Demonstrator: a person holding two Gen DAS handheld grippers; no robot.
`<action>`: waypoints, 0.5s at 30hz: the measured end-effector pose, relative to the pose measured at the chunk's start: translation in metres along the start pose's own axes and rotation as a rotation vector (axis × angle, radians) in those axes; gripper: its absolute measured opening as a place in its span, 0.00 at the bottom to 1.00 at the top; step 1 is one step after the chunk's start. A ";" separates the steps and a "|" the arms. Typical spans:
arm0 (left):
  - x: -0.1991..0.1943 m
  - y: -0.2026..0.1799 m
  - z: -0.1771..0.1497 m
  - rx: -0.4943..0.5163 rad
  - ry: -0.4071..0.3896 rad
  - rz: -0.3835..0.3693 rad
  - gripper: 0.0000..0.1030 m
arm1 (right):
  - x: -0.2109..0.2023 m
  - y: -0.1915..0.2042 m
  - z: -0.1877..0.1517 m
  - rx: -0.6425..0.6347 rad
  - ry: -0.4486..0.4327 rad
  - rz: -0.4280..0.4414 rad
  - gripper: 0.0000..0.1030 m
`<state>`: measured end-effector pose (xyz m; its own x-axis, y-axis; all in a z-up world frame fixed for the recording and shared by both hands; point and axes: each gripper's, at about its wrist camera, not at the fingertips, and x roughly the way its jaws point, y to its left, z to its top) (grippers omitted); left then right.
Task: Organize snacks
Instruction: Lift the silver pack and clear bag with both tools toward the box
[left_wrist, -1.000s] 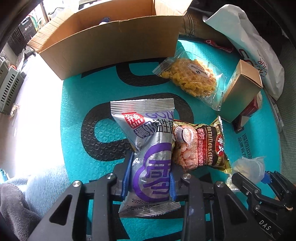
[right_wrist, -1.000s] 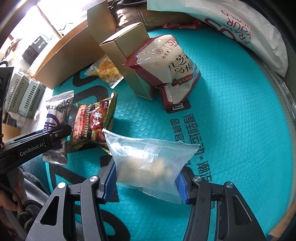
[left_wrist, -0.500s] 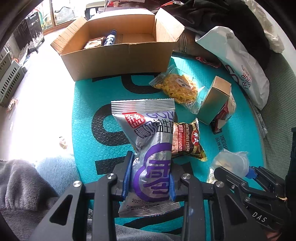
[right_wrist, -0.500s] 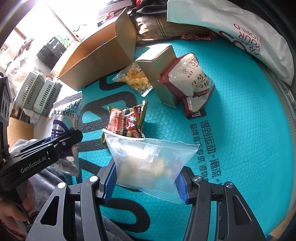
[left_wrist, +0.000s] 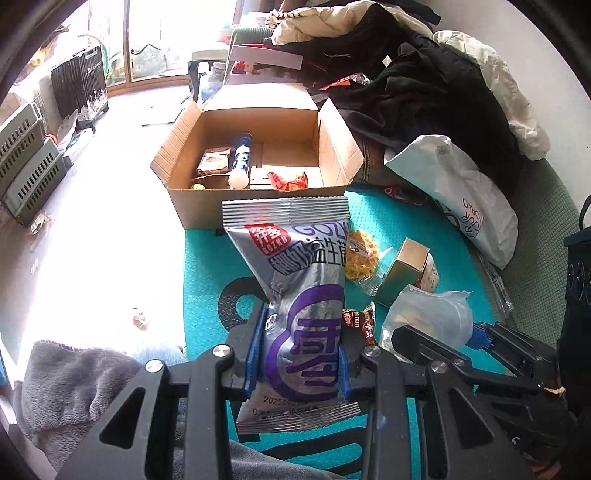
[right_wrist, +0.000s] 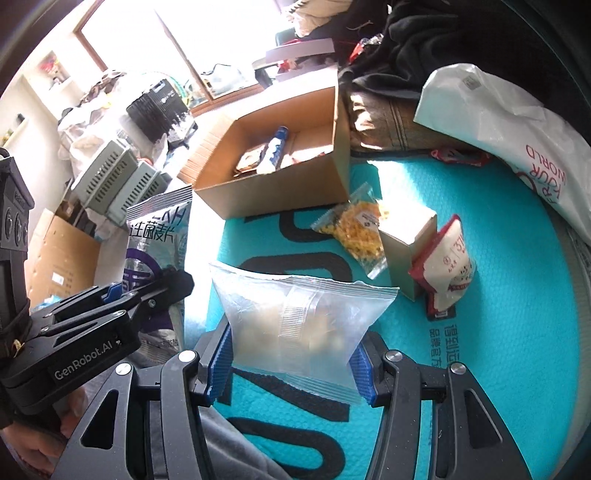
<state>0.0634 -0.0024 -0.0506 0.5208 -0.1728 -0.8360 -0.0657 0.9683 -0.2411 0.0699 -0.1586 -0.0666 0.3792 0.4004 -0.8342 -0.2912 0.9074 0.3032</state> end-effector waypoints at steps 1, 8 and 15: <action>-0.005 0.000 0.004 -0.002 -0.015 -0.003 0.31 | -0.003 0.004 0.005 -0.014 -0.012 0.001 0.53; -0.028 0.000 0.035 -0.002 -0.121 -0.029 0.31 | -0.020 0.025 0.037 -0.082 -0.080 0.005 0.53; -0.038 0.006 0.072 -0.007 -0.190 -0.040 0.31 | -0.025 0.039 0.076 -0.142 -0.142 0.012 0.53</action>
<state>0.1050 0.0233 0.0150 0.6741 -0.1729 -0.7181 -0.0480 0.9599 -0.2762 0.1154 -0.1236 0.0014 0.4920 0.4338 -0.7548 -0.4131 0.8795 0.2362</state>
